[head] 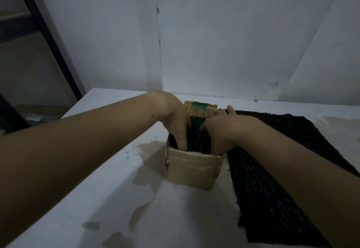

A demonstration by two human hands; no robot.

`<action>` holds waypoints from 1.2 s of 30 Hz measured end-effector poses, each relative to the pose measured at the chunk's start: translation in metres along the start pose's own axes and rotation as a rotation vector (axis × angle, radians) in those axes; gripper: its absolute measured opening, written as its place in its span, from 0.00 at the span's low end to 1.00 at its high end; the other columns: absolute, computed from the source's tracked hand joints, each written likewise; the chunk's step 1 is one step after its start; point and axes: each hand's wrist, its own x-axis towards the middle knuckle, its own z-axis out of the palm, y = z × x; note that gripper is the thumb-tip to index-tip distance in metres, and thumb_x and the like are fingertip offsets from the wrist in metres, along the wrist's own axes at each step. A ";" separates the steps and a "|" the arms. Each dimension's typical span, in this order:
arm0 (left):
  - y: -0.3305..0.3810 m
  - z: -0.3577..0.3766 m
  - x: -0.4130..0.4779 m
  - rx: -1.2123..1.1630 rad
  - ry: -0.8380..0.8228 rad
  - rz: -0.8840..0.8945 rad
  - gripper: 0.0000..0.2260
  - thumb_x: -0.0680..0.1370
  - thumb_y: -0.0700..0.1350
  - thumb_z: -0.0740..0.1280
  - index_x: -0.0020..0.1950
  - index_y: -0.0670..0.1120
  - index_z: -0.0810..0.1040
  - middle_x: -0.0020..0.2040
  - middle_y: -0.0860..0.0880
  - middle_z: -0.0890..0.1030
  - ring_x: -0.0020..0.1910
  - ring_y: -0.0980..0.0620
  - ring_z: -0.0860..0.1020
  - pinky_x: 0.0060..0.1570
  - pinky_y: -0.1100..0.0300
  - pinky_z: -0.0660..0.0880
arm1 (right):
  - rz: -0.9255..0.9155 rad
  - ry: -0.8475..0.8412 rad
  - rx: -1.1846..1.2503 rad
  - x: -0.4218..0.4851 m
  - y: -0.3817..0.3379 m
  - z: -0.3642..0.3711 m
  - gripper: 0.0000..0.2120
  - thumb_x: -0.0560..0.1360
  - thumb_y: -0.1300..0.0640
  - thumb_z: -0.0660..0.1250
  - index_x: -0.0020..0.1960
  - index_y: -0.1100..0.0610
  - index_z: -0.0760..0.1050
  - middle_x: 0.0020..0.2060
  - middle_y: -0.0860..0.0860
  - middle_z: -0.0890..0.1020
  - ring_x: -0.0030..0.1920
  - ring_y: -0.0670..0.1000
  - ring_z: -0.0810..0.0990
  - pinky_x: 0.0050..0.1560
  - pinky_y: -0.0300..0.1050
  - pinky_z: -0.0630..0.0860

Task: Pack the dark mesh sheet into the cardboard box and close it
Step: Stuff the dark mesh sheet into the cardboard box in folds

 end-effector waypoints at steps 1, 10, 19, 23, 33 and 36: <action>-0.003 0.001 0.000 0.003 0.027 0.012 0.27 0.69 0.62 0.75 0.66 0.56 0.77 0.60 0.56 0.79 0.60 0.52 0.76 0.56 0.57 0.70 | -0.001 0.003 0.007 0.001 0.000 0.002 0.35 0.72 0.50 0.70 0.76 0.49 0.61 0.74 0.57 0.64 0.77 0.62 0.48 0.73 0.66 0.36; -0.020 0.028 -0.009 -0.087 0.243 0.096 0.17 0.69 0.66 0.72 0.51 0.59 0.79 0.46 0.60 0.81 0.47 0.59 0.78 0.53 0.55 0.76 | -0.089 0.042 0.006 -0.005 0.011 -0.008 0.42 0.66 0.43 0.74 0.75 0.42 0.59 0.74 0.50 0.64 0.76 0.58 0.56 0.74 0.65 0.47; -0.020 0.044 -0.032 -0.275 0.545 0.187 0.22 0.73 0.64 0.71 0.66 0.61 0.77 0.60 0.61 0.79 0.59 0.57 0.76 0.57 0.59 0.71 | -0.253 0.450 0.557 -0.063 0.042 0.039 0.28 0.73 0.43 0.68 0.71 0.41 0.66 0.68 0.41 0.72 0.62 0.43 0.72 0.61 0.38 0.69; -0.003 0.076 -0.047 -0.424 0.835 0.129 0.27 0.71 0.70 0.63 0.67 0.60 0.75 0.65 0.57 0.77 0.62 0.55 0.74 0.63 0.52 0.69 | -0.157 0.693 0.709 -0.089 0.064 0.109 0.30 0.72 0.40 0.69 0.72 0.43 0.67 0.68 0.38 0.69 0.72 0.40 0.63 0.64 0.23 0.54; 0.086 0.165 -0.019 -0.146 1.190 0.280 0.22 0.78 0.47 0.65 0.72 0.51 0.72 0.71 0.52 0.72 0.75 0.49 0.65 0.75 0.51 0.56 | 0.029 0.499 0.707 -0.106 0.077 0.224 0.39 0.64 0.25 0.62 0.71 0.38 0.63 0.76 0.40 0.57 0.77 0.45 0.50 0.77 0.51 0.50; 0.087 0.166 -0.013 -0.123 1.230 0.263 0.22 0.77 0.47 0.65 0.72 0.51 0.71 0.73 0.52 0.71 0.77 0.48 0.63 0.76 0.49 0.54 | 0.042 0.639 0.780 -0.101 0.075 0.231 0.17 0.73 0.41 0.69 0.60 0.41 0.74 0.73 0.42 0.66 0.76 0.46 0.57 0.77 0.50 0.53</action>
